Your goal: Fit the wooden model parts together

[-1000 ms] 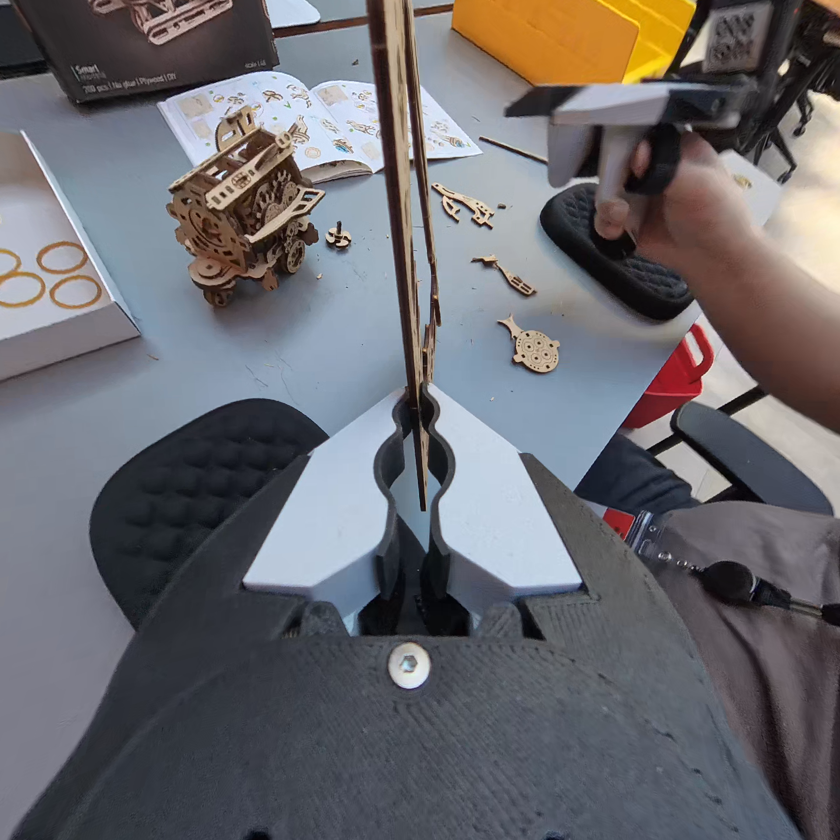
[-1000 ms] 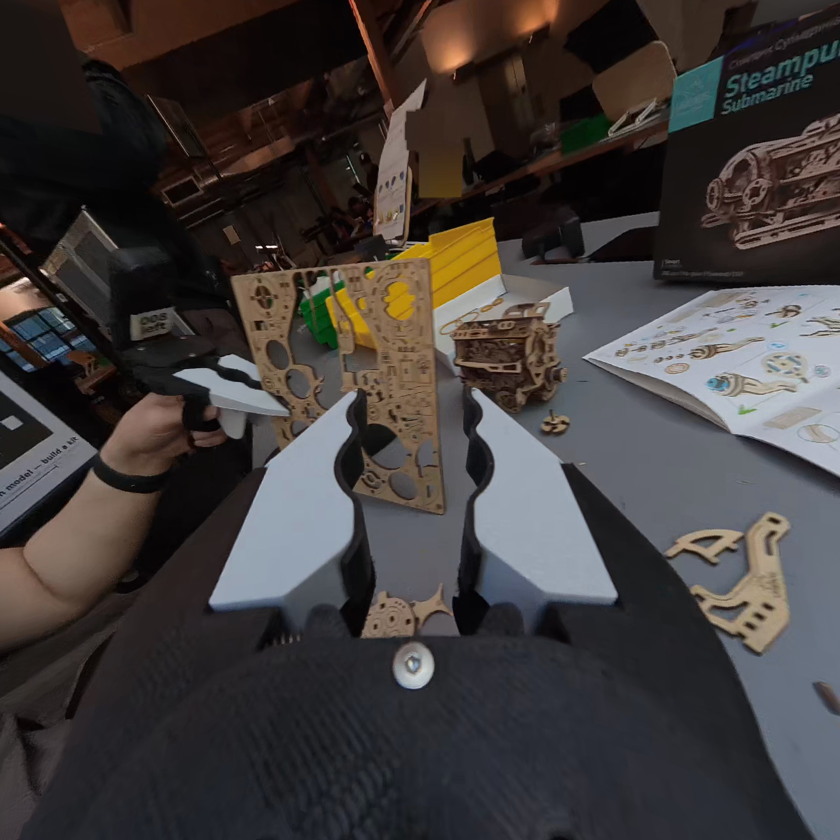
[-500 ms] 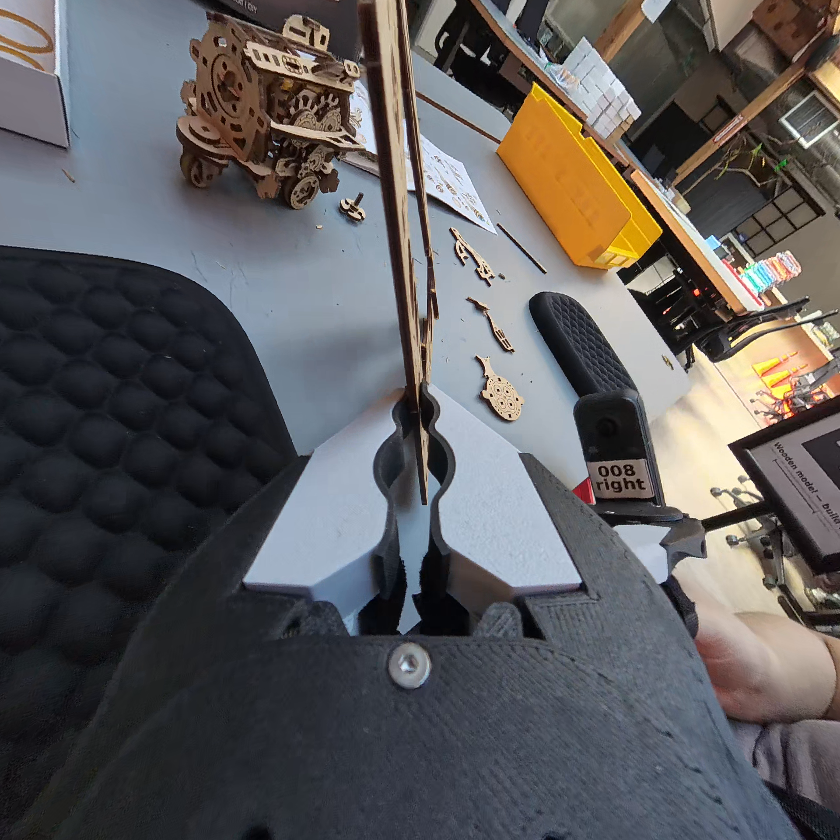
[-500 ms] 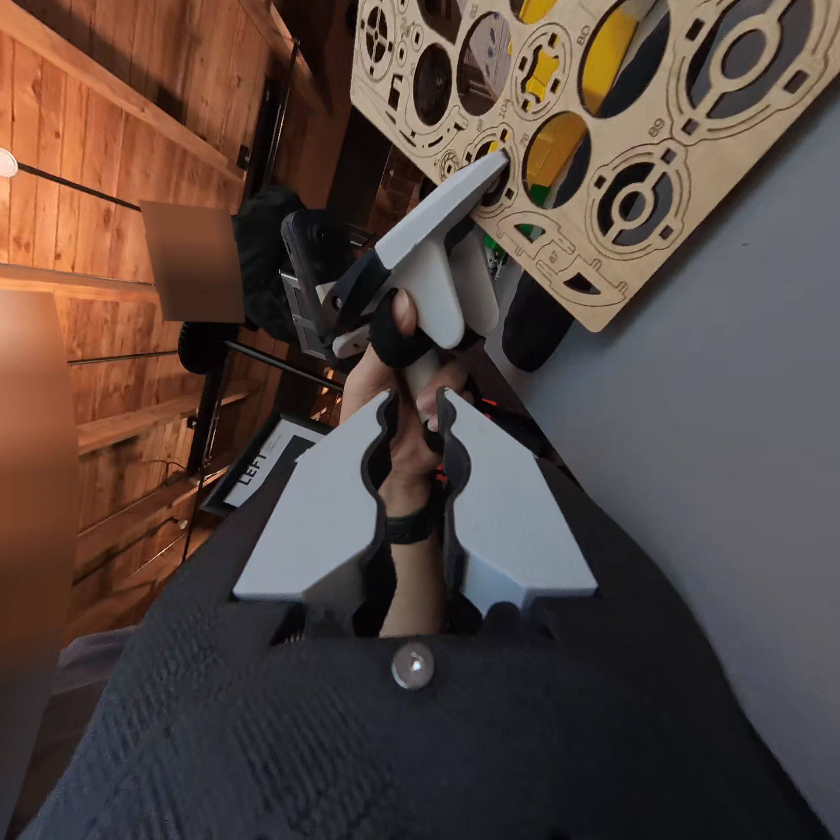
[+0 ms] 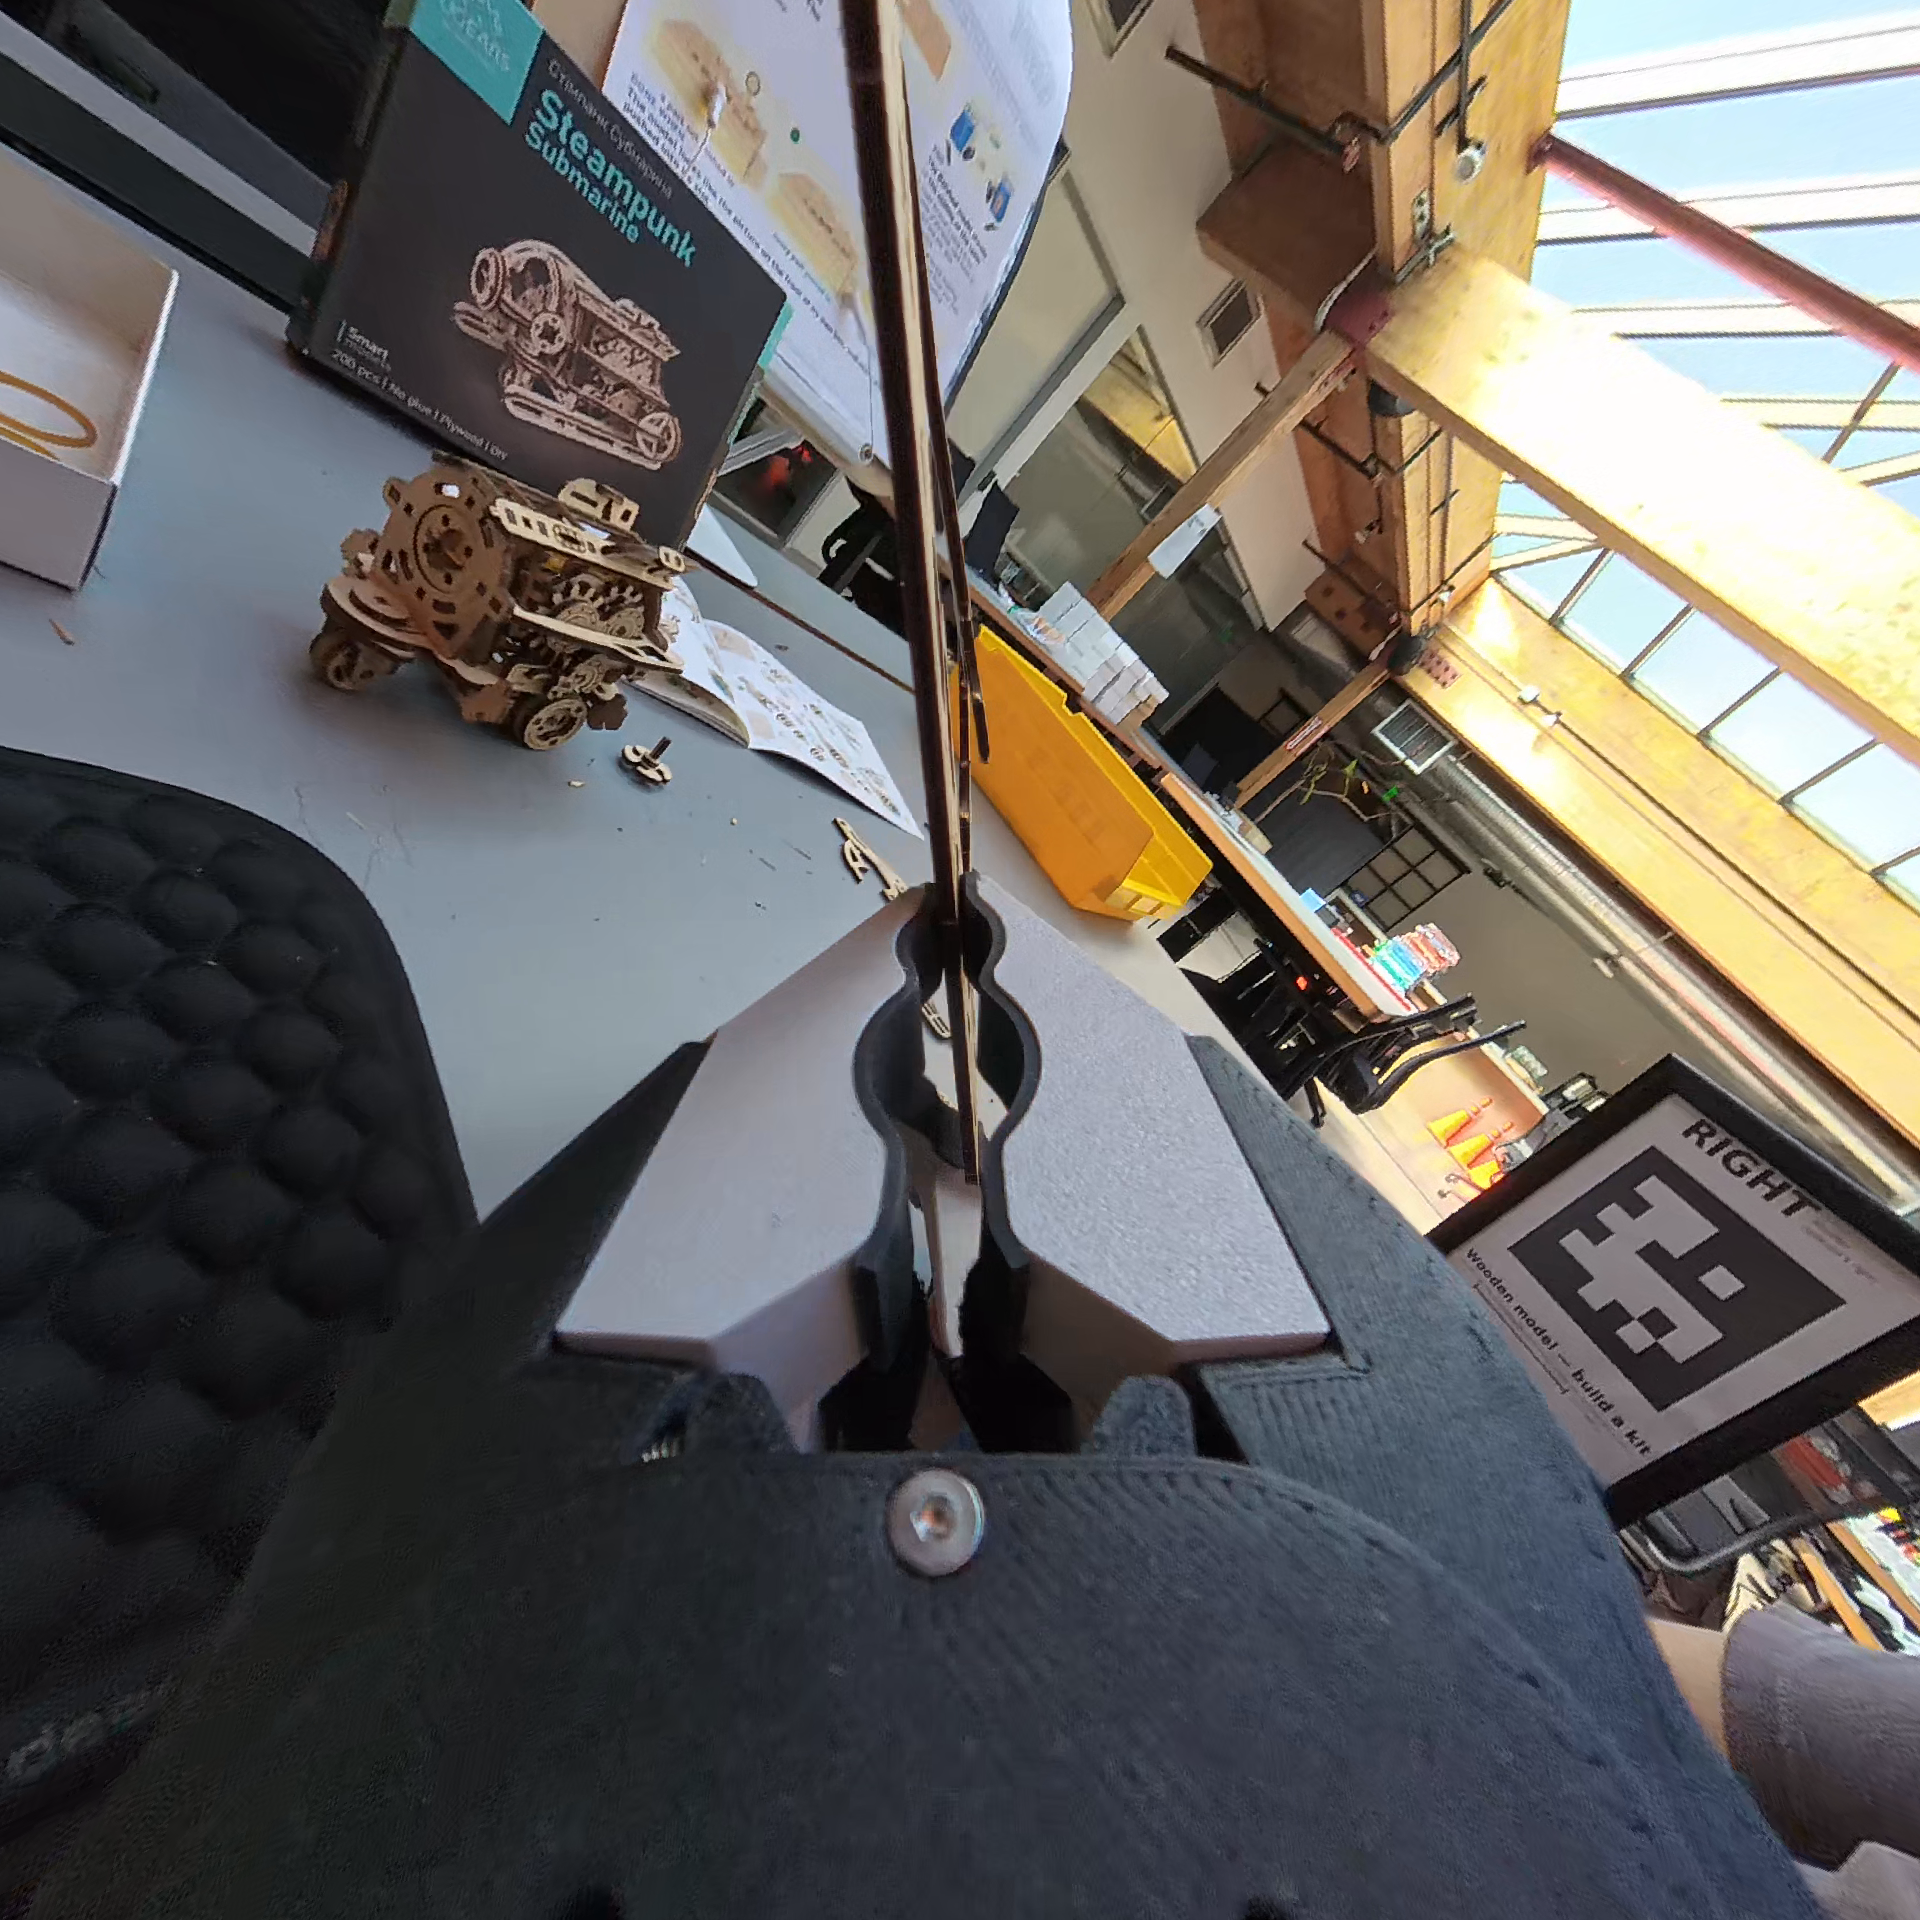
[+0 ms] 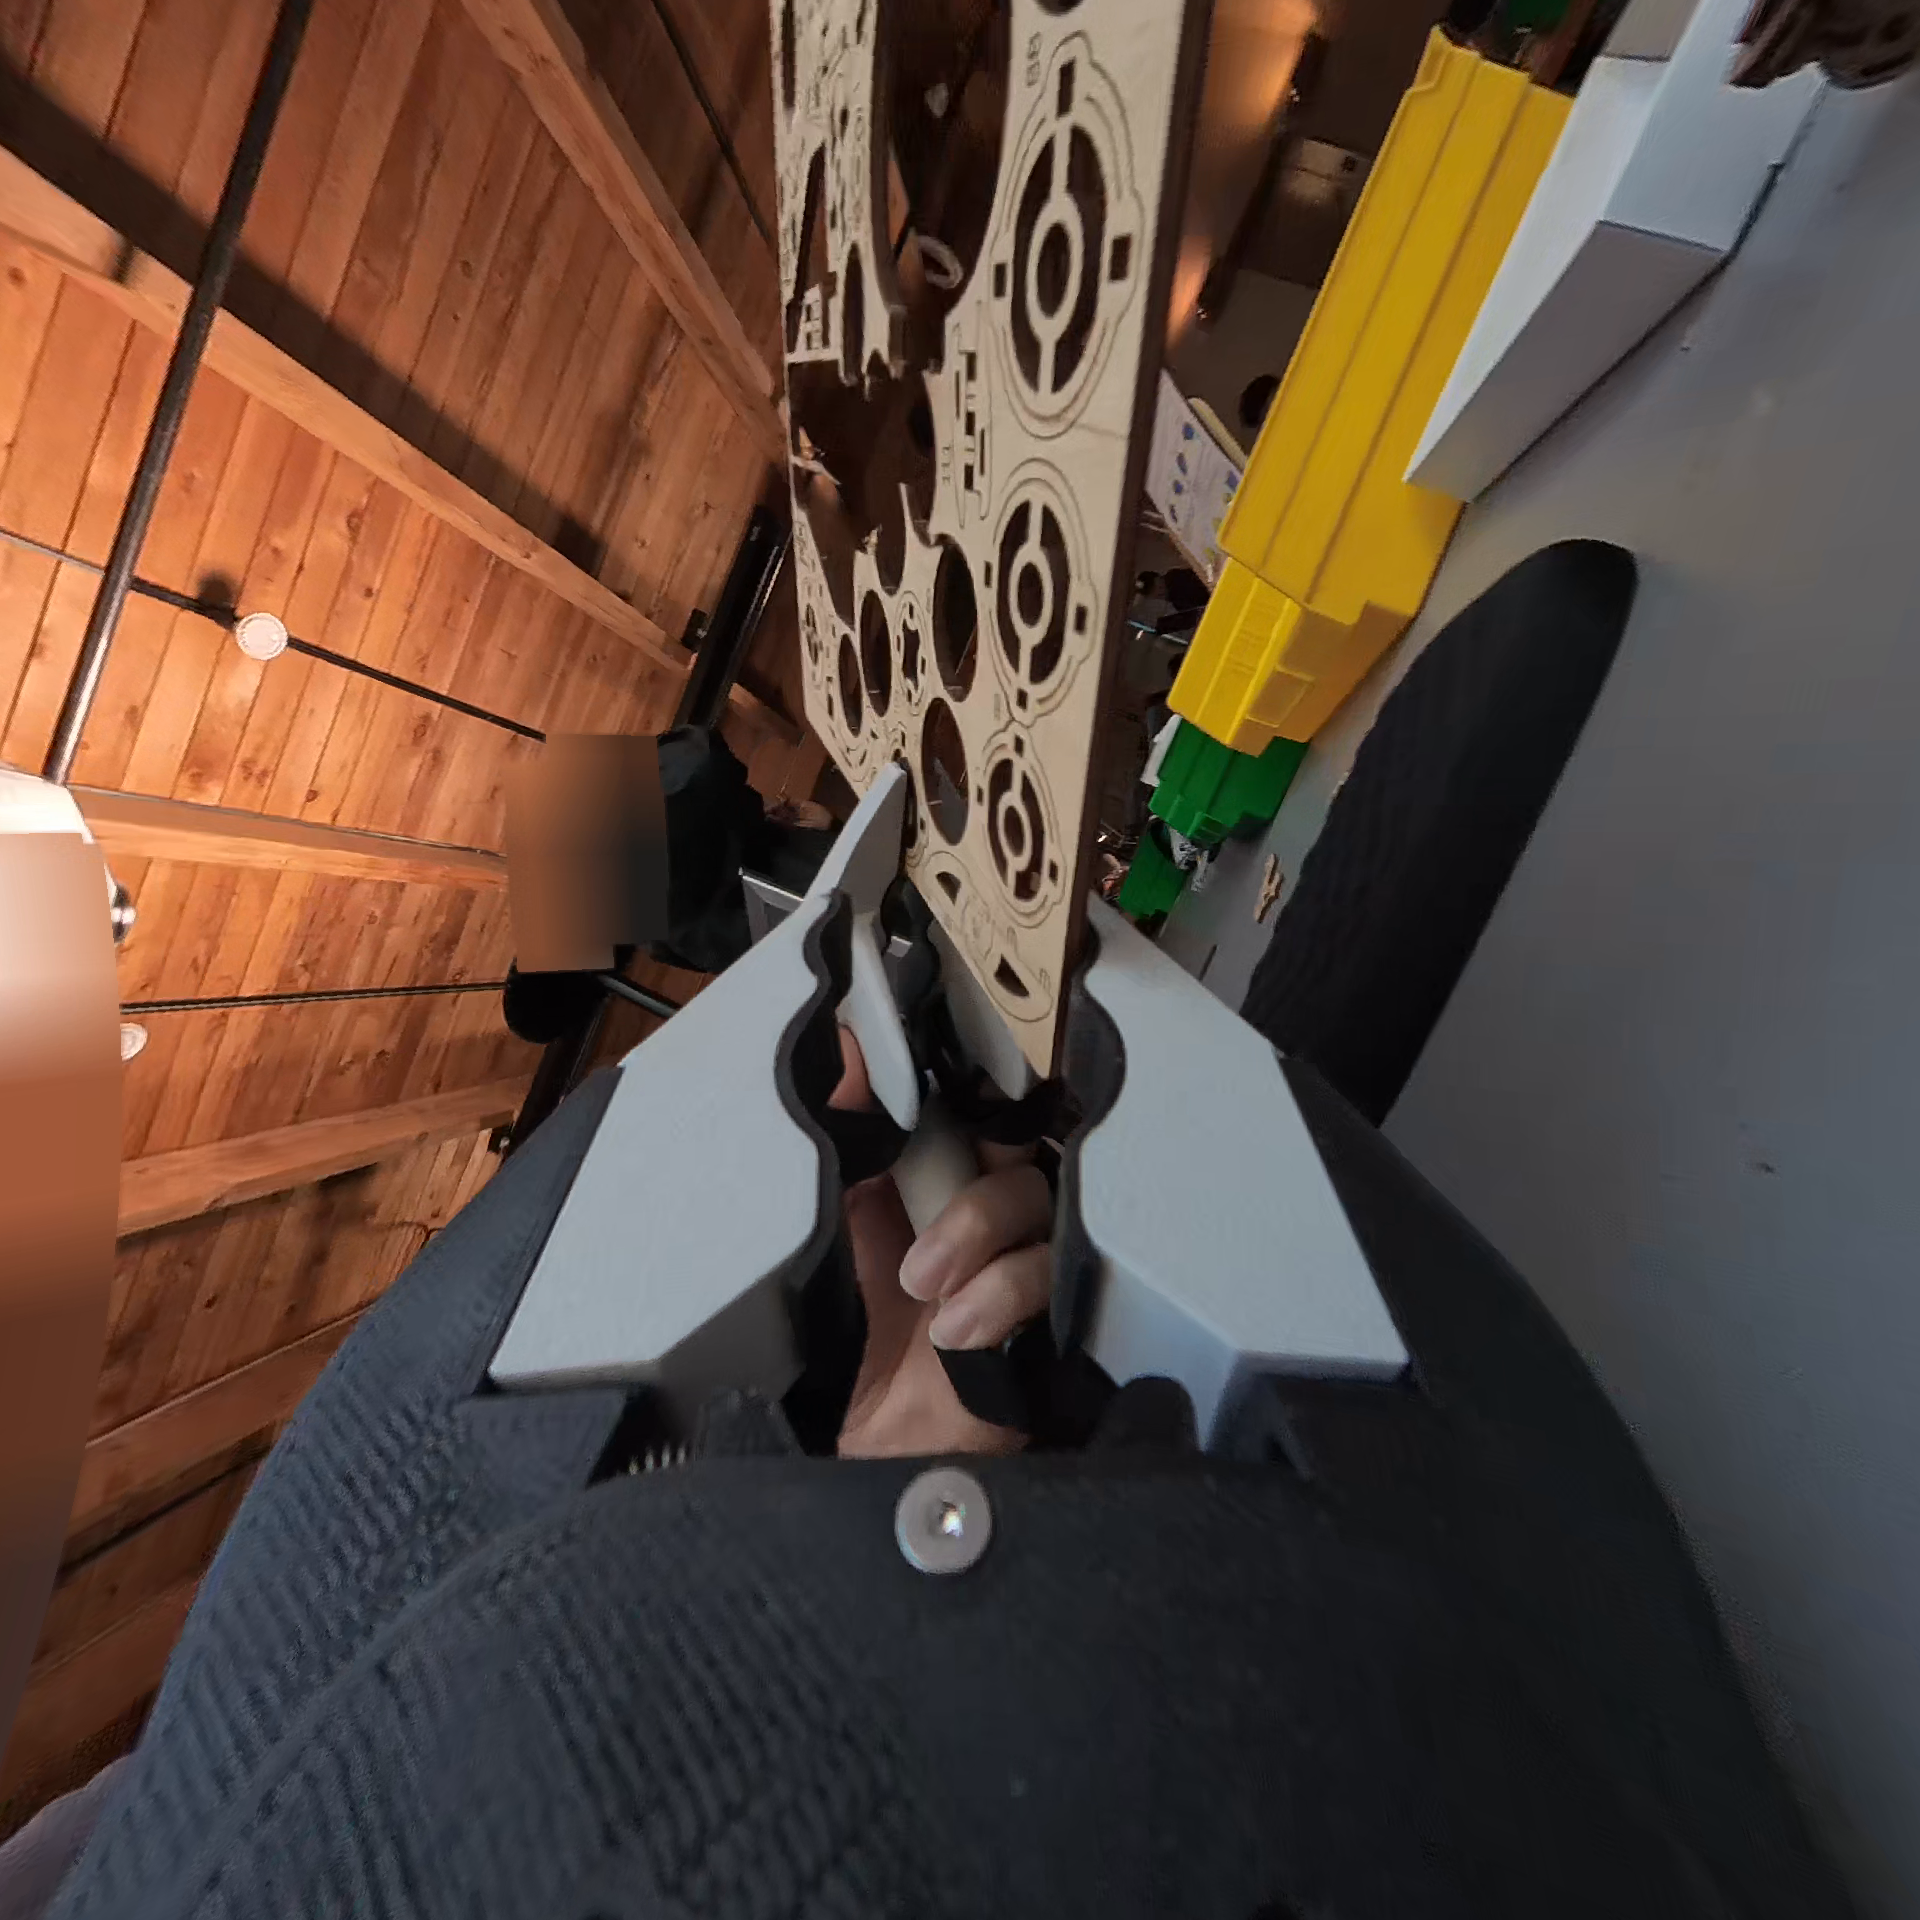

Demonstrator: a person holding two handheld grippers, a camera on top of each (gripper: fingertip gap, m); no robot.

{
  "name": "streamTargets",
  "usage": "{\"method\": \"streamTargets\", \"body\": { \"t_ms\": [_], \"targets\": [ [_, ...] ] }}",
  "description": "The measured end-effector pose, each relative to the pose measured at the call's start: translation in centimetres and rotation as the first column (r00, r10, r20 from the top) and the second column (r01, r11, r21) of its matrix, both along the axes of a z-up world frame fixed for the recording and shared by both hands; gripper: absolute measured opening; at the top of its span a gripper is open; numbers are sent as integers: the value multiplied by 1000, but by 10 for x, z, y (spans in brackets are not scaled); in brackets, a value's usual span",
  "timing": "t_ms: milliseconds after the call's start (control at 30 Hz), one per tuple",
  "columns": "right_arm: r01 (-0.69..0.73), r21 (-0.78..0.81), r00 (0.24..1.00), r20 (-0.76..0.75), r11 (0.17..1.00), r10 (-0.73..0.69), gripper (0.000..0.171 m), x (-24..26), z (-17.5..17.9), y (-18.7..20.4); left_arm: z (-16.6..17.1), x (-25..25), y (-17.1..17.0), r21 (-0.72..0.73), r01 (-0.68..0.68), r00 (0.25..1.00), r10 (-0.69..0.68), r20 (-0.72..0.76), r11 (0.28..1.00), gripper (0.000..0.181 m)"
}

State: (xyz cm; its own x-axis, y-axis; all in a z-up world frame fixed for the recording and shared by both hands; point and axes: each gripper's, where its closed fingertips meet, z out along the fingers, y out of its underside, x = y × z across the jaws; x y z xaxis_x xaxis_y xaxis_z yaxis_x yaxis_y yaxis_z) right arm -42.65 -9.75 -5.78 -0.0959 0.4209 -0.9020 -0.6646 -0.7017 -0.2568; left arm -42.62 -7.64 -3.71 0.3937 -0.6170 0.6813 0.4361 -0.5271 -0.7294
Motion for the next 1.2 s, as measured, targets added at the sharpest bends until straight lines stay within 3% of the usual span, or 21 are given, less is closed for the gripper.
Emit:
{"method": "streamTargets", "body": {
  "t_ms": [67, 100, 133, 267, 500, 600, 733, 1200],
  "targets": [
    [-15, 42, 1000, 10, 999, 14, 22, -1, 6, 4, 6, -3, -1, 26, -14, 999, 12, 43, 1000, 0],
    [-38, 65, 999, 6, 997, 37, 6, -2, 9, 2, 10, -4, -2, 37, -10, 998, 8, 65, 999, 0],
    [-55, 80, 998, -11, 995, 56, 4, -1, 13, 1, 13, -5, -4, 41, 2, 997, -5, 80, 999, 1],
    [-123, 118, 992, 1, 985, 124, 10, -9, 17, -5, 18, -8, -7, 66, 15, 993, -23, 114, 998, 0],
    [-244, 220, 969, 86, 944, 230, 1, -11, 25, -16, 24, -6, -16, 109, 110, 980, -127, 155, 988, 2],
    [-275, 272, 956, 177, 922, 233, 1, -6, 29, -20, 25, -6, -22, 129, 179, 970, -197, 141, 975, 4],
    [-268, 298, 958, 183, 916, 221, 1, 8, 37, -14, 25, -5, -31, 144, 263, 956, -277, 92, 954, 2],
    [-327, 333, 927, 297, 885, 230, 1, 13, 27, -15, 14, 8, -33, 136, 341, 938, -347, 19, 930, 0]
  ]
}}
